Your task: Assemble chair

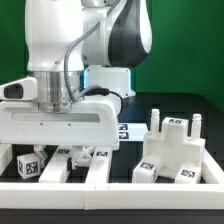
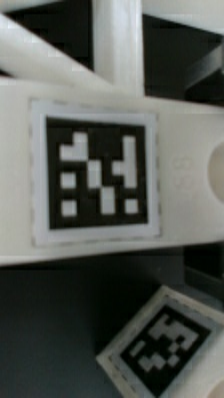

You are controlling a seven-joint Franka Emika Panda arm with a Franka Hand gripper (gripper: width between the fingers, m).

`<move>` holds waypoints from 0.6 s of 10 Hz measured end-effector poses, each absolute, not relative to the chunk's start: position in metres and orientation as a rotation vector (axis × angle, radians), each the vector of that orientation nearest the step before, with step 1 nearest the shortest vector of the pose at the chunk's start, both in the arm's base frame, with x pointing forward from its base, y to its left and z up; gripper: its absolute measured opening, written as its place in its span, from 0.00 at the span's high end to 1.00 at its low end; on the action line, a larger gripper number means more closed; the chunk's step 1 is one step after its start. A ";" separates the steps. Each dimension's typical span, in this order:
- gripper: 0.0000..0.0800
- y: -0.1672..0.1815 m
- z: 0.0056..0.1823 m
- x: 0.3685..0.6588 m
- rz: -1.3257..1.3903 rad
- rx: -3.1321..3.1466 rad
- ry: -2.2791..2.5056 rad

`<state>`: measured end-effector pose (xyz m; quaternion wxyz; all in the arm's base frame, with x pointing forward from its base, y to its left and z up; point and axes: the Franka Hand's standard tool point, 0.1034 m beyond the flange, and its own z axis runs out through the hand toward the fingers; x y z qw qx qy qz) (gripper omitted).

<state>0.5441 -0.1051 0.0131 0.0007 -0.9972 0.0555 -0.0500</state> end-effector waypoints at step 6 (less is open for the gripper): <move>0.21 -0.102 0.008 0.533 -0.031 -3.098 0.183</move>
Offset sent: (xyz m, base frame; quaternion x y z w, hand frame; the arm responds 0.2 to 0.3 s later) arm -0.0097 0.0050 0.0137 0.0823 -0.0993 0.0342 0.9911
